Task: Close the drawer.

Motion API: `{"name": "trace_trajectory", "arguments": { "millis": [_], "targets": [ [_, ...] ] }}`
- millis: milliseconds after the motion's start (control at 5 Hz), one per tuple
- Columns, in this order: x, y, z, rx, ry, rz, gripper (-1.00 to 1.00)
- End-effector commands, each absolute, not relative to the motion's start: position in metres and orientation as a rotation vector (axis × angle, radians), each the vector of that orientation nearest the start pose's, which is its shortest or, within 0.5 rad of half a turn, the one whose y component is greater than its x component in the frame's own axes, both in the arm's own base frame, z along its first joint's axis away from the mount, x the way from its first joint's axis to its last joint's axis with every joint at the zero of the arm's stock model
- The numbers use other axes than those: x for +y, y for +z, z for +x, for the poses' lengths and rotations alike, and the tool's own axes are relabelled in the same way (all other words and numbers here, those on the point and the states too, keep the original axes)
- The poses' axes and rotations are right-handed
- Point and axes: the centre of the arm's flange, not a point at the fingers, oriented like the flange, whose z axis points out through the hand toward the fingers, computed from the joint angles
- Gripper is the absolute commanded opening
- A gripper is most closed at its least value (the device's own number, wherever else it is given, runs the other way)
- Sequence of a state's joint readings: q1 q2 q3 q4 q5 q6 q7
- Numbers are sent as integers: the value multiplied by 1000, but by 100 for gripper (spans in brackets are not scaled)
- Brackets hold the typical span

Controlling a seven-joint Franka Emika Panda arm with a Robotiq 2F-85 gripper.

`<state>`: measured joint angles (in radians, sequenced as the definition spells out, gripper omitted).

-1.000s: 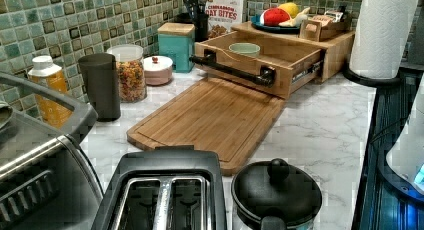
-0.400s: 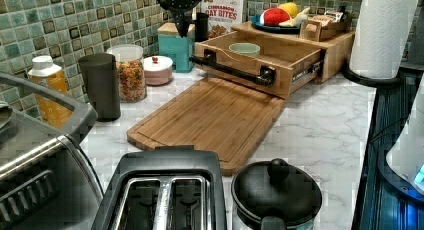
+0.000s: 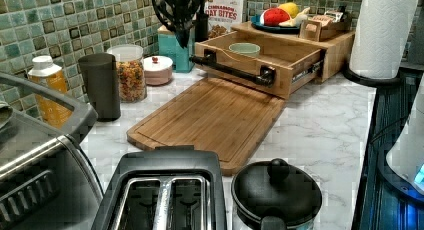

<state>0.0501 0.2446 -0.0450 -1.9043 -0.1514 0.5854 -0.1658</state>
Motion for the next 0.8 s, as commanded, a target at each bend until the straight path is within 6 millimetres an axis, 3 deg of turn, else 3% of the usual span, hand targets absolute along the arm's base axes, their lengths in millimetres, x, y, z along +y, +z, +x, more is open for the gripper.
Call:
{"name": "trace_trajectory", "arguments": {
  "millis": [200, 400, 600, 800],
  "targets": [
    [-31, 337, 617, 651, -65, -3213, -100],
    [-36, 331, 605, 650, -150, -3205, -100],
    [-44, 331, 603, 650, -121, -3222, -100],
    [-63, 319, 606, 613, -79, -3253, -100]
  ]
}}
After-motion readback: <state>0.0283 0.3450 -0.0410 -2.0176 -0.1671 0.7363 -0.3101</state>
